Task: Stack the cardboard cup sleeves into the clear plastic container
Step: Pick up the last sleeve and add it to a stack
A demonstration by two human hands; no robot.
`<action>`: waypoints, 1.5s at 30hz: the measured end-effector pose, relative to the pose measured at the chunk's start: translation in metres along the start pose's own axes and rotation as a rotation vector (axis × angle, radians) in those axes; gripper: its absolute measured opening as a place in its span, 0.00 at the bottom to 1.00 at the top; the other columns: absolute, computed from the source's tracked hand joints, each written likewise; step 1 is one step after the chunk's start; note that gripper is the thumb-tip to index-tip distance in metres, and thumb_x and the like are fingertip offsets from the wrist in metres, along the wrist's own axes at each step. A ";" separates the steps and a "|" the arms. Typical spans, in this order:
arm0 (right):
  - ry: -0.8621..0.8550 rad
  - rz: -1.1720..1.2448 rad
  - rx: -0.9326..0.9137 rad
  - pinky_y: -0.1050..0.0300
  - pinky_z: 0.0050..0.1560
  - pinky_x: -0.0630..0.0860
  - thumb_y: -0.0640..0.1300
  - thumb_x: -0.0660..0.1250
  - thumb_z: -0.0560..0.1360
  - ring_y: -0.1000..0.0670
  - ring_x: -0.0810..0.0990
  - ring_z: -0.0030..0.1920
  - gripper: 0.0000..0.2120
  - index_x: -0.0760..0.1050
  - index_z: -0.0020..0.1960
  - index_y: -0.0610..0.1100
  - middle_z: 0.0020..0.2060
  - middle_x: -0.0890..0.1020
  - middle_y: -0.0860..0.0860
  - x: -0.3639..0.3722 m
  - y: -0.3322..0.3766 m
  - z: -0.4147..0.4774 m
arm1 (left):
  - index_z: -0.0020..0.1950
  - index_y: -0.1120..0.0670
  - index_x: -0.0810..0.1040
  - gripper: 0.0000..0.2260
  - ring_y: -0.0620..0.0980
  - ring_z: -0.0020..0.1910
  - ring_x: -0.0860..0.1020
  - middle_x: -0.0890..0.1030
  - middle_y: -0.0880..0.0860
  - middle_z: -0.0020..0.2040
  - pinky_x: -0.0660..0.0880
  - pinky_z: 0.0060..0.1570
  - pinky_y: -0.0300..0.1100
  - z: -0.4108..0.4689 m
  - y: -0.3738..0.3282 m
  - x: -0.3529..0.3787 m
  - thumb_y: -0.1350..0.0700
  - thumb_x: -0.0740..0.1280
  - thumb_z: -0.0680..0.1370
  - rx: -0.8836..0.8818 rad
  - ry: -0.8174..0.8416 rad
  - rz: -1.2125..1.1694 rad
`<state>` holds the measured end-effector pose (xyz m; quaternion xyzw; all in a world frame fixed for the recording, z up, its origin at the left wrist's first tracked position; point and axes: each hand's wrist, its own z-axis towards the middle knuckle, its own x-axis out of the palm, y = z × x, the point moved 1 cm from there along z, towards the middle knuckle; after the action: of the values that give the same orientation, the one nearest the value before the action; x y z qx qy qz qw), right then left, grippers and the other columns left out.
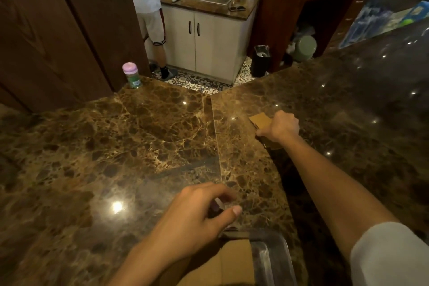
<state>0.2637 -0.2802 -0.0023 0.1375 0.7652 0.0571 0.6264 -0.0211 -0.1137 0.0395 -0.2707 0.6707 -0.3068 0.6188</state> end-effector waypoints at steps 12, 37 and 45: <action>0.547 0.908 -0.284 0.46 0.52 0.82 0.51 0.84 0.66 0.44 0.87 0.43 0.12 0.86 0.43 0.46 0.44 0.88 0.40 -0.017 0.019 -0.165 | 0.55 0.56 0.82 0.17 0.54 0.57 0.85 0.86 0.60 0.56 0.80 0.60 0.55 0.033 -0.004 -0.013 0.45 0.73 0.74 -0.478 -0.168 -1.194; 0.417 -0.043 -1.171 0.49 0.81 0.35 0.65 0.82 0.63 0.55 0.22 0.78 0.37 0.64 0.59 0.55 0.82 0.31 0.55 -0.050 0.015 -0.234 | 0.72 0.45 0.76 0.37 0.65 0.63 0.81 0.82 0.66 0.62 0.77 0.63 0.60 0.025 -0.009 -0.010 0.23 0.57 0.72 -0.518 -0.017 -1.320; 0.334 0.080 -1.225 0.42 0.77 0.65 0.63 0.82 0.62 0.45 0.55 0.81 0.35 0.65 0.57 0.54 0.79 0.56 0.52 -0.048 0.018 -0.227 | 0.60 0.51 0.85 0.31 0.64 0.50 0.82 0.82 0.65 0.50 0.82 0.42 0.52 0.016 -0.016 -0.012 0.28 0.60 0.76 -0.511 -0.039 -1.312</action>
<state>0.0539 -0.2575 0.0953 -0.2280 0.6753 0.5283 0.4613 -0.0048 -0.1169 0.0584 -0.7615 0.4088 -0.4448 0.2348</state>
